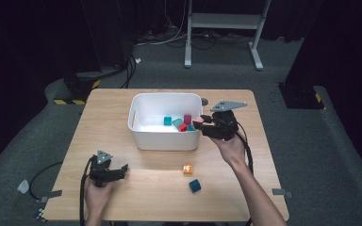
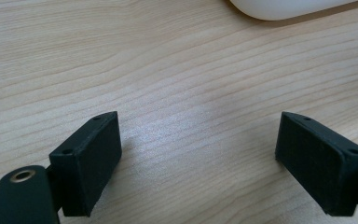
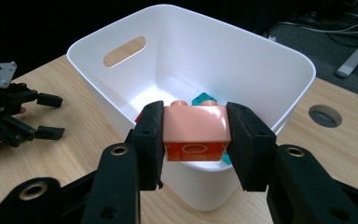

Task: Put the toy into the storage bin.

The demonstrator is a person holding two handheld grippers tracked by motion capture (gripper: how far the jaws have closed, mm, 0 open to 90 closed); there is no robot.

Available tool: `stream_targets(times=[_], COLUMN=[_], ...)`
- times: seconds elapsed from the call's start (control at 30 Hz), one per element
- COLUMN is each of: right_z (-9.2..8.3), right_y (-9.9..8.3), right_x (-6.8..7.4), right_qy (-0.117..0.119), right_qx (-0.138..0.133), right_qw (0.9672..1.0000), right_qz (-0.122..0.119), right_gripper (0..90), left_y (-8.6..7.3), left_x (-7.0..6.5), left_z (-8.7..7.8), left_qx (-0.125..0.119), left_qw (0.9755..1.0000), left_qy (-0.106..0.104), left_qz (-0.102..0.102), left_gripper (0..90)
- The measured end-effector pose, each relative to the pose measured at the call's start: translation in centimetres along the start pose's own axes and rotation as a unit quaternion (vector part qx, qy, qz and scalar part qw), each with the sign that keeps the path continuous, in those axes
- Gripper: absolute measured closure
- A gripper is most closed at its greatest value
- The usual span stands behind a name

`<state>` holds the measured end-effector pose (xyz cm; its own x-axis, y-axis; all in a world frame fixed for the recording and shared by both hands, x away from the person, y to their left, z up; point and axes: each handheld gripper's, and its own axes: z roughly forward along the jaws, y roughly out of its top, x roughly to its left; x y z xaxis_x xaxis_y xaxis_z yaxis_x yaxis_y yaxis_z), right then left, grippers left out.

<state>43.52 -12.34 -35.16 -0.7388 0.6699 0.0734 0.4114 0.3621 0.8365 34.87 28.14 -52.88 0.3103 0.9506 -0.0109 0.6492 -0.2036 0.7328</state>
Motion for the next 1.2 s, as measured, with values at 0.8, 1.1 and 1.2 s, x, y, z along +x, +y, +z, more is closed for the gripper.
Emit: stream_targets(times=[0.8,1.1,1.2], right_z=[3.6,5.4,5.8], right_y=[4.0,5.0,5.0], right_x=[-0.9,-1.0,-1.1], right_qy=[0.0,-0.004,-0.006], right_qx=[0.008,0.015,0.02], right_qw=[0.9999,0.9998,0.9997], right_qz=[-0.01,-0.009,-0.009], right_gripper=[58.3,57.9,57.8], left_y=[0.0,0.0,0.0], left_x=[0.0,0.0,0.0], left_z=[0.0,0.0,0.0], left_qx=[0.0,-0.001,-0.001], left_qw=[1.0,1.0,1.0], left_qy=[0.0,0.0,0.0], left_qz=[0.0,-0.001,-0.001], left_gripper=[14.4,14.5,14.5])
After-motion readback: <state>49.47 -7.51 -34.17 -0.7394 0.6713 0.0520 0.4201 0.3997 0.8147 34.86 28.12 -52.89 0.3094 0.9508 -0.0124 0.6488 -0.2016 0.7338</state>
